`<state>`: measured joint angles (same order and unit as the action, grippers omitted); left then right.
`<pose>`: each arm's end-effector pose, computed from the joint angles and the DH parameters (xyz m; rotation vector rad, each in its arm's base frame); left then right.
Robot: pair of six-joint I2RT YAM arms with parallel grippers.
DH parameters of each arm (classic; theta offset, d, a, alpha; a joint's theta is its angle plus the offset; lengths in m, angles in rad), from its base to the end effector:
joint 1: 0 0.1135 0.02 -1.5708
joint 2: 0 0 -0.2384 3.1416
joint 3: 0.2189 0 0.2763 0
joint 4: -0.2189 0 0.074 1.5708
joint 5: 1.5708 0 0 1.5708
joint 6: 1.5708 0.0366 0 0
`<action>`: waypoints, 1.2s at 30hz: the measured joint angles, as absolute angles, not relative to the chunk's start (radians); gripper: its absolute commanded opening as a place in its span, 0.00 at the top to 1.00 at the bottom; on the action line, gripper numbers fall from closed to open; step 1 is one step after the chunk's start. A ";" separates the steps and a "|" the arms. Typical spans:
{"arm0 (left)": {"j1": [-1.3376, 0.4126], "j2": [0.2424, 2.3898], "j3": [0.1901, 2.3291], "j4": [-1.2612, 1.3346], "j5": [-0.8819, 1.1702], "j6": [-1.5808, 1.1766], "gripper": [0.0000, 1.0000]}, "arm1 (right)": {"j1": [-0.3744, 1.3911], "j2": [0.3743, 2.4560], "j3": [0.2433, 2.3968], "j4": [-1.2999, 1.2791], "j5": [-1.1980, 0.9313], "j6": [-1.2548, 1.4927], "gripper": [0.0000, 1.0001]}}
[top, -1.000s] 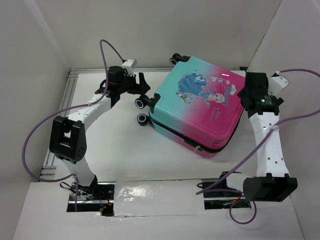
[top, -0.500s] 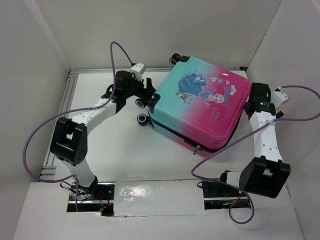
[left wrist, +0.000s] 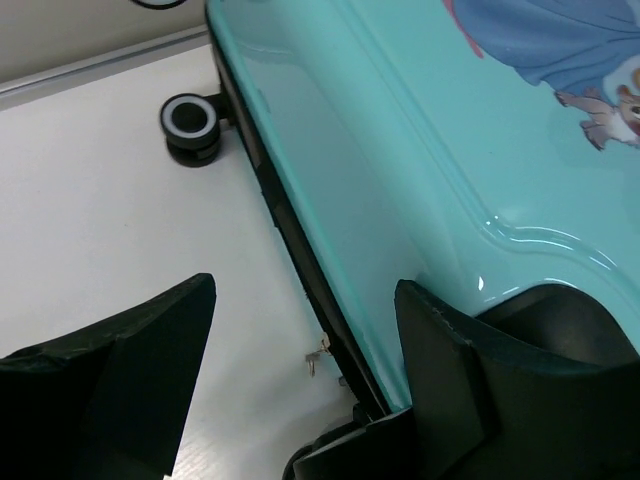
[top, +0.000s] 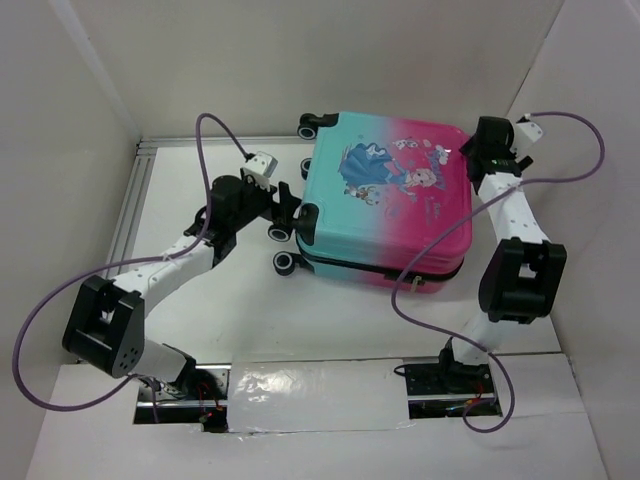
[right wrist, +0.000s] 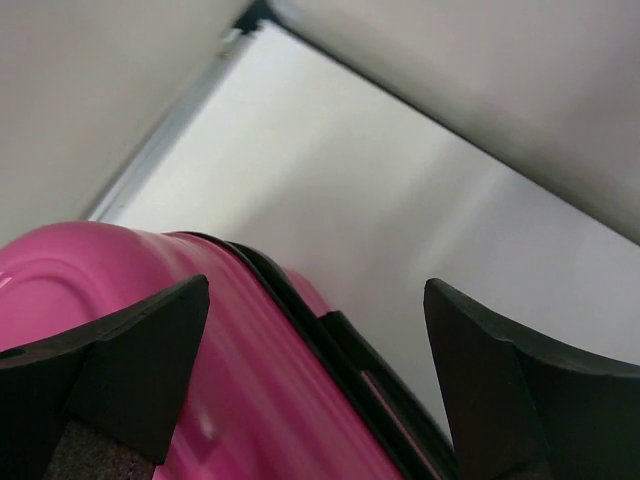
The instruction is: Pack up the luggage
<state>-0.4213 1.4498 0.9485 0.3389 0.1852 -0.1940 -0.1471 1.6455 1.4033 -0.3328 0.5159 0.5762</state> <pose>0.3304 -0.1555 0.2554 0.3384 1.7371 -0.6100 0.3958 -0.0769 0.2872 1.0030 1.8182 -0.2920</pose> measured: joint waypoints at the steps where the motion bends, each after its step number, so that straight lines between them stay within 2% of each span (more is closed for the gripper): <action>1: -0.422 1.435 0.922 0.362 0.184 -0.203 0.15 | -0.131 1.674 1.433 -0.317 0.514 0.572 0.05; 7: -0.409 1.357 0.774 0.509 0.256 -0.250 0.13 | -0.064 1.893 1.681 -0.271 0.450 0.511 0.05; 10: -0.359 1.356 0.736 0.498 0.331 -0.240 0.12 | -0.037 1.972 1.799 -0.292 0.413 0.462 0.05; 14: -0.196 1.372 0.649 0.446 0.481 -0.220 0.11 | -0.008 2.001 1.907 -0.366 0.339 0.383 0.05; 17: 0.014 1.388 0.553 0.513 0.681 -0.253 0.11 | 0.012 1.985 1.940 -0.444 0.203 0.316 0.05; 19: 0.084 1.406 0.526 0.563 0.780 -0.267 0.12 | 0.021 1.967 1.940 -0.474 0.112 0.273 0.05; 24: 0.037 1.428 0.524 0.629 0.962 -0.231 0.15 | 0.016 1.882 1.920 -0.513 -0.136 0.152 0.05; 27: -0.008 1.449 0.553 0.604 1.002 -0.182 0.17 | 0.038 1.795 1.866 -0.509 -0.263 0.084 0.05; 36: -0.032 1.662 0.794 0.479 1.173 -0.056 0.21 | 0.242 1.590 1.750 -0.519 -0.448 -0.118 0.04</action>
<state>-0.0322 1.6623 0.7937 0.4786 1.1732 -0.0559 0.2424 1.5898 1.7504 -0.5190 -0.4484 -0.1184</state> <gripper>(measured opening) 0.792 0.963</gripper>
